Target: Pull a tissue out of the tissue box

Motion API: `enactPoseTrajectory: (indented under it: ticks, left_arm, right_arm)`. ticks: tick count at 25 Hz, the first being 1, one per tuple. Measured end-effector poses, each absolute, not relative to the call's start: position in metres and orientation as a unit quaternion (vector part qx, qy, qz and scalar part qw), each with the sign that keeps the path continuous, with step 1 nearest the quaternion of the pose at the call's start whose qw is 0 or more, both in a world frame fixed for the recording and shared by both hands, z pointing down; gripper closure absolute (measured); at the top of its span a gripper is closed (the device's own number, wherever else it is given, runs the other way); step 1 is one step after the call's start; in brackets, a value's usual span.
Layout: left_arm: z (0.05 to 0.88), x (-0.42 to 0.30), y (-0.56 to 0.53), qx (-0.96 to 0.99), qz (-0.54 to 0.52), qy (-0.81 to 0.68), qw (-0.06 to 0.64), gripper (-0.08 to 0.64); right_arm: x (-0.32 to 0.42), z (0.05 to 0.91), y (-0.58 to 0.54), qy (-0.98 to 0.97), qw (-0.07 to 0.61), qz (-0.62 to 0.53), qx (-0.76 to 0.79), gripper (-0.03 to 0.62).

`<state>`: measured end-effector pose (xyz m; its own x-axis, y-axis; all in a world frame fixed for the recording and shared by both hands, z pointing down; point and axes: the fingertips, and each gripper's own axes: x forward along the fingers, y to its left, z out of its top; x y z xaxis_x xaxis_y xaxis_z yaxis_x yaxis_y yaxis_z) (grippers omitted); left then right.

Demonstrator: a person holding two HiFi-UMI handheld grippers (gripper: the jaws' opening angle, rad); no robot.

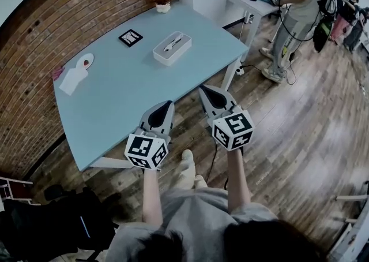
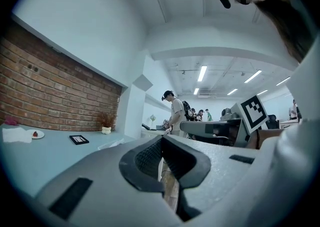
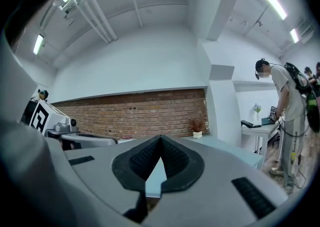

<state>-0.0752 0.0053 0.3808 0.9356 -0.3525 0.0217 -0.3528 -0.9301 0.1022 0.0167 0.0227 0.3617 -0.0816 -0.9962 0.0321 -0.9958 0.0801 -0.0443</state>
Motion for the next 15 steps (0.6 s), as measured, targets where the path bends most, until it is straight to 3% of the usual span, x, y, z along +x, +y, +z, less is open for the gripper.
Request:
enactPoseTrajectory:
  ticks: [15]
  left_arm:
    - [0.383, 0.016, -0.108, 0.987, -0.008, -0.147, 0.062, 0.557]
  right_arm:
    - [0.095, 0.364, -0.083, 0.726, -0.013, -0.026, -0.687, 0.594]
